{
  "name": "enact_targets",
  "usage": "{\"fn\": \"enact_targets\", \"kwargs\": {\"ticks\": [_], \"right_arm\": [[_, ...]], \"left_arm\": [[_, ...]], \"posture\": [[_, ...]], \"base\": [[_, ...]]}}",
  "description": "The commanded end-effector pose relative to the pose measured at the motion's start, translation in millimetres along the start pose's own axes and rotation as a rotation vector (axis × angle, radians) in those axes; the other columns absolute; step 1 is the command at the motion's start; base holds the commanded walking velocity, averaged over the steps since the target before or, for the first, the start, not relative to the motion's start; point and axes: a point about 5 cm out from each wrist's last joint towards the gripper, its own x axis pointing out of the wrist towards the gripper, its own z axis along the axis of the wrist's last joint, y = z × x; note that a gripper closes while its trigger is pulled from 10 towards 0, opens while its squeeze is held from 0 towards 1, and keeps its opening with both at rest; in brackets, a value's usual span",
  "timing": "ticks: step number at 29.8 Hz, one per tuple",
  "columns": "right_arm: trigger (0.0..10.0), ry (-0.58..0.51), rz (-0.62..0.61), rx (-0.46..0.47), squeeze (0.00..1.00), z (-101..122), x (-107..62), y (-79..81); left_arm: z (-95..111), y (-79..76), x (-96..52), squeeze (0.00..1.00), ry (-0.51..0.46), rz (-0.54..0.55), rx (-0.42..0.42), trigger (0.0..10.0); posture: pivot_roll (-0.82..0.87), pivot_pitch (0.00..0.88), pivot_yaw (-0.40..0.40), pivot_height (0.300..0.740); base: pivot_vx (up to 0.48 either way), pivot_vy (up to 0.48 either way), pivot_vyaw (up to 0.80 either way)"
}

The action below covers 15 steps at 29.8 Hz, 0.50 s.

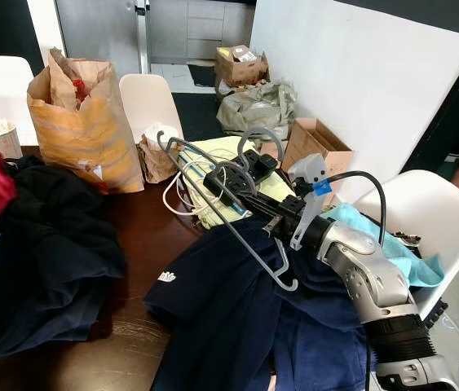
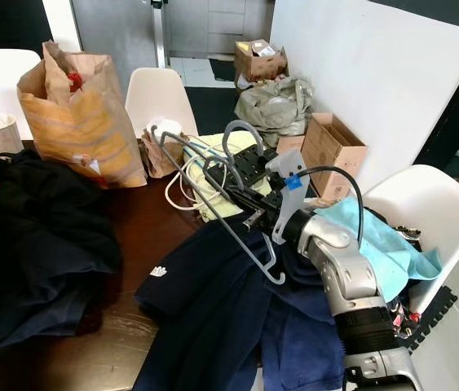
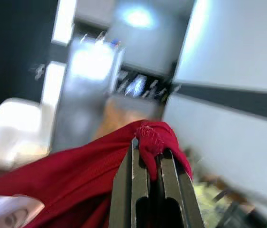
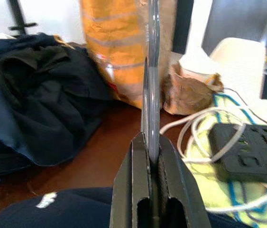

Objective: Hang hanger

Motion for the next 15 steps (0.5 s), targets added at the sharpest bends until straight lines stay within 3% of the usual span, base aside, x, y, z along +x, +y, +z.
{"fn": "enact_targets", "kwargs": {"ticks": [1, 4, 5, 6, 7, 10, 15], "right_arm": [[10.0, -0.03, 0.007, 0.013, 0.0, 3.0, 1.7, -0.3], [10.0, -0.03, 0.007, 0.013, 0.0, 3.0, 1.7, -0.3], [10.0, -0.049, 0.022, 0.019, 0.0, 5.6, 4.2, 1.3], [10.0, -0.049, 0.022, 0.019, 0.0, 5.6, 4.2, 1.3], [10.0, -0.064, 0.037, 0.022, 0.0, 7.9, 7.0, 2.9], [10.0, -0.078, 0.052, 0.021, 0.0, 9.9, 10.4, 4.6], [10.0, -0.08, 0.06, 0.02, 0.0, 9.4, 11.6, 6.7]], "left_arm": [[23.8, -19.3, 8.2, 0.0, -0.106, -0.151, -0.057, 10.0], [23.8, -19.3, 8.2, 0.0, -0.106, -0.151, -0.057, 10.0], [36.1, -32.0, 12.3, 0.0, -0.162, -0.251, -0.107, 10.0], [36.1, -32.0, 12.3, 0.0, -0.162, -0.251, -0.107, 10.0], [39.4, -42.1, 13.6, 0.0, -0.17, -0.327, -0.123, 10.0], [33.6, -51.5, 12.0, 0.0, -0.121, -0.394, -0.13, 10.0], [22.5, -51.7, 8.5, 0.0, -0.043, -0.385, -0.136, 10.0]], "posture": [[0.02, 0.0, -0.057, 0.74], [0.02, 0.0, -0.057, 0.74], [0.02, 0.0, -0.051, 0.74], [0.02, 0.0, -0.051, 0.74], [0.02, 0.0, -0.045, 0.74], [0.02, 0.0, -0.043, 0.74], [0.02, 0.0, -0.039, 0.74]], "base": [[0.0, 0.0, 0.0], [0.0, 0.0, 0.0], [0.0, 0.0, 0.0], [0.0, 0.0, 0.0], [0.0, 0.0, 0.0], [0.0, 0.0, 0.0], [-0.434, 0.0, 0.0]]}}
